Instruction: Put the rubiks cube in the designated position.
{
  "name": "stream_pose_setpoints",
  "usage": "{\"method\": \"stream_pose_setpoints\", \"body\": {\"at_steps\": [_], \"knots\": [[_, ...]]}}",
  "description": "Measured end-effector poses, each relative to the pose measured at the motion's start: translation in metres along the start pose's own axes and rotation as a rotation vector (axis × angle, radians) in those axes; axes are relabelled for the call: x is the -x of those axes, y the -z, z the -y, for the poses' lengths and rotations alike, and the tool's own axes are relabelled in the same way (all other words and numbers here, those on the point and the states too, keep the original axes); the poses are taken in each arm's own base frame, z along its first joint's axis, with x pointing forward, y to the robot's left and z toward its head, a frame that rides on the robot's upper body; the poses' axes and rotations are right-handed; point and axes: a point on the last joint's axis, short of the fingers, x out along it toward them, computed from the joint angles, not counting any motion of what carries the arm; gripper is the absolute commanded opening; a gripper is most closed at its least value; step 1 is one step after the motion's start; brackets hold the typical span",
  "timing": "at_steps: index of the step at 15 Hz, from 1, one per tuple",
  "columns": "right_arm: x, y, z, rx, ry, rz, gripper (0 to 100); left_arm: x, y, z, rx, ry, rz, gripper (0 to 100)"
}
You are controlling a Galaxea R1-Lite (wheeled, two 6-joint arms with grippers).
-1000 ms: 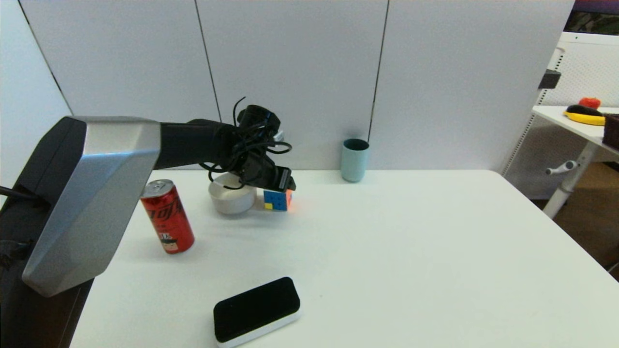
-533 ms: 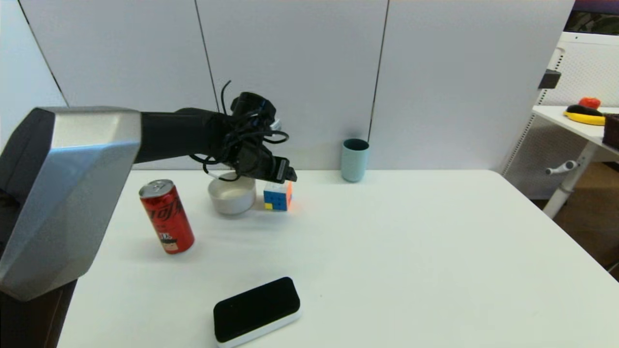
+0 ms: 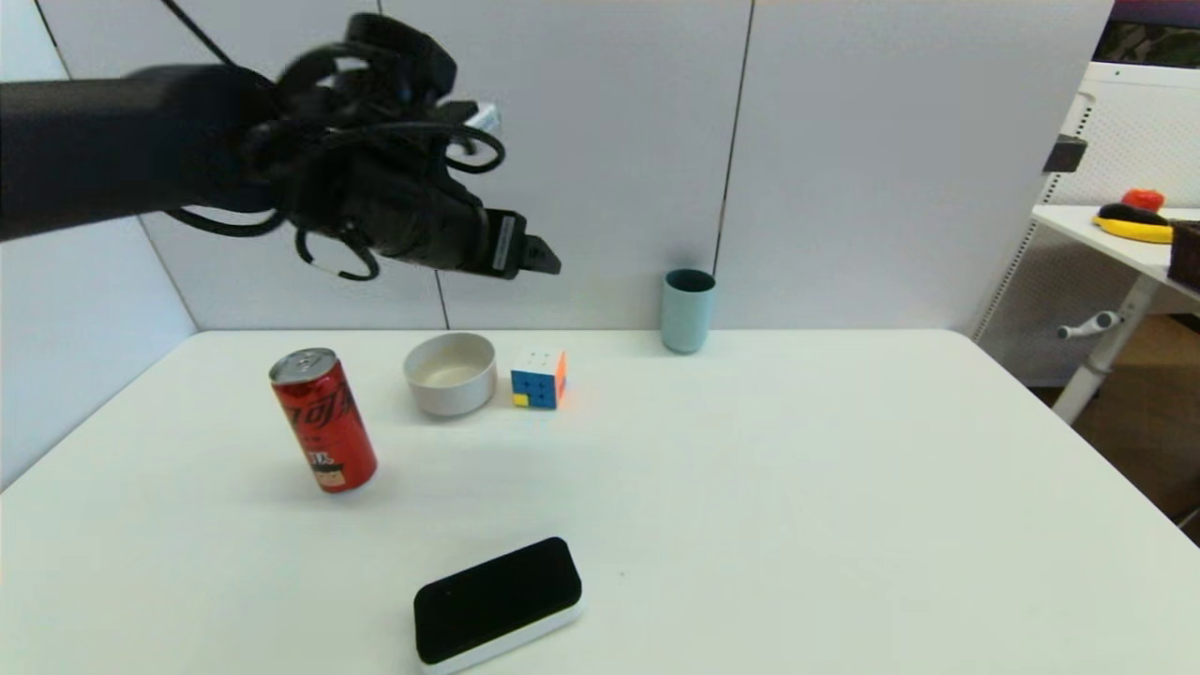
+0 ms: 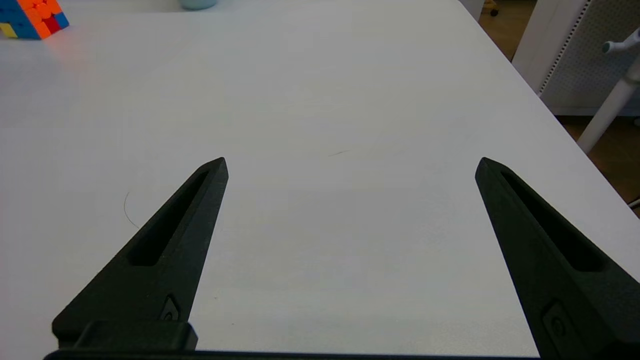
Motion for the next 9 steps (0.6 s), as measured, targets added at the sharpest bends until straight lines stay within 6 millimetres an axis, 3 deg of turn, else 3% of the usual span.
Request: {"method": "stream_pose_setpoints", "body": {"at_steps": [2,5,7,9], "knots": [[0.0,0.0,0.0,0.0,0.0,0.0,100,0.049,0.01,0.0,-0.017,0.001,0.018,100],[0.0,0.0,0.0,0.0,0.0,0.0,100,0.134,0.049,-0.001,-0.033,0.002,0.055,100],[0.0,0.0,0.0,0.0,0.0,0.0,100,0.189,0.092,-0.003,-0.04,0.002,0.094,100],[0.0,0.0,0.0,-0.001,0.0,0.0,100,0.233,0.146,-0.004,-0.048,0.0,0.137,100]]}}
